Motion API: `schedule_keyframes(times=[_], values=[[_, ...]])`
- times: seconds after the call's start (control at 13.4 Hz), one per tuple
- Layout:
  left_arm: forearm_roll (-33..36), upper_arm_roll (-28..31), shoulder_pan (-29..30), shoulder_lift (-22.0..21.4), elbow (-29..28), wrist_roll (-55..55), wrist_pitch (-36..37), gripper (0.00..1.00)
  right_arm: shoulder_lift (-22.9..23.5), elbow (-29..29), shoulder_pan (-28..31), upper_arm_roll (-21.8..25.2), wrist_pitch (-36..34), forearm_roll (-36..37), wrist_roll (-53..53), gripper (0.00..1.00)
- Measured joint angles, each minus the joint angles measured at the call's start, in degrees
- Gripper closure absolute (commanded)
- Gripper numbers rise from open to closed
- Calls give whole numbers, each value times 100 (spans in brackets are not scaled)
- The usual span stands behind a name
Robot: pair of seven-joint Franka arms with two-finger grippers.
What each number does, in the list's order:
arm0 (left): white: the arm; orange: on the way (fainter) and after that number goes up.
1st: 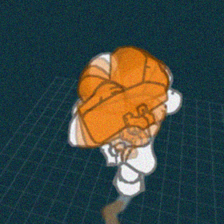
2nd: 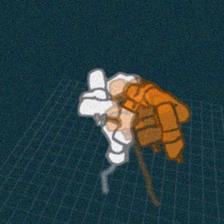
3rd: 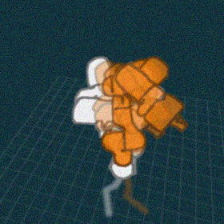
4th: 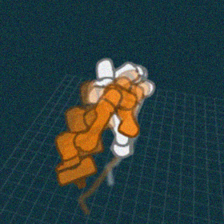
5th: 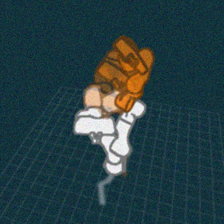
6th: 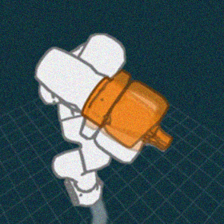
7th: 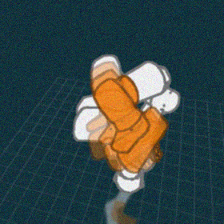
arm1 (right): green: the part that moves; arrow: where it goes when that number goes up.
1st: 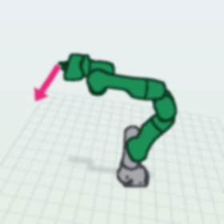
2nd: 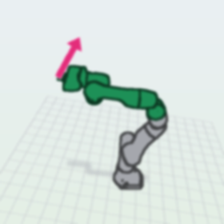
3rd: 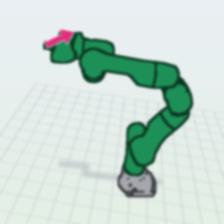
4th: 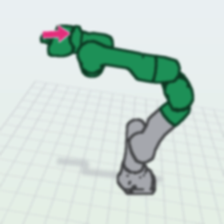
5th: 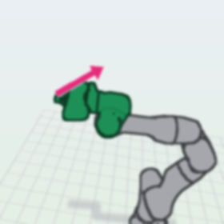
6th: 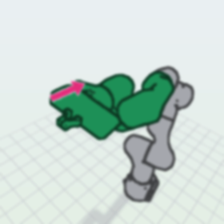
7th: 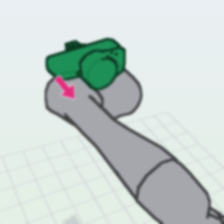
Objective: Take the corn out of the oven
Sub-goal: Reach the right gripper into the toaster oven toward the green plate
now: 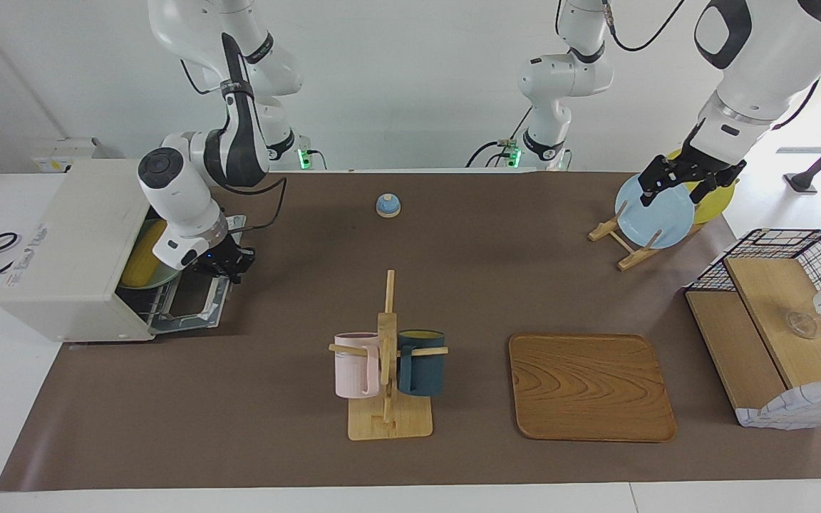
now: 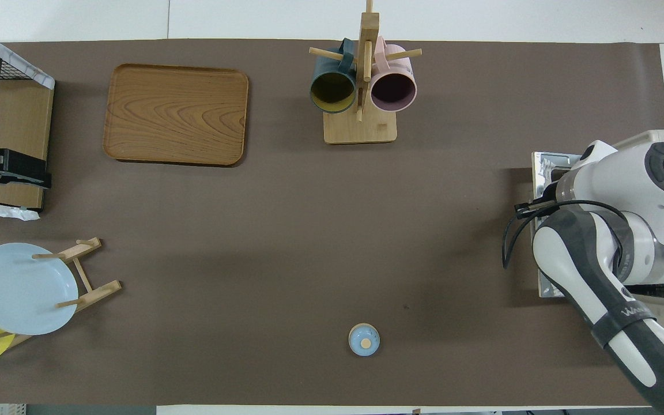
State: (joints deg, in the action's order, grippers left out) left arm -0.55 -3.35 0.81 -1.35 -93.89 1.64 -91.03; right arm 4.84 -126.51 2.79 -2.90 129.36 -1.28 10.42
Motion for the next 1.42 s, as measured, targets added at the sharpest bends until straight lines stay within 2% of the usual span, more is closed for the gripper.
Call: schedule_keyframes(times=[0.37, 0.97, 1.42], values=[[0, -44, -15, -13, -7, 1, 20, 0, 264, -39, -31, -13, 235, 10, -245, 100], [-3, -91, -67, -22, -9, 2, -77, 0, 272, -46, -57, 16, 238, -44, -439, 100], [-4, -94, -68, -22, -9, 2, -79, 0, 253, 41, -442, 76, 73, -171, -490, 100]])
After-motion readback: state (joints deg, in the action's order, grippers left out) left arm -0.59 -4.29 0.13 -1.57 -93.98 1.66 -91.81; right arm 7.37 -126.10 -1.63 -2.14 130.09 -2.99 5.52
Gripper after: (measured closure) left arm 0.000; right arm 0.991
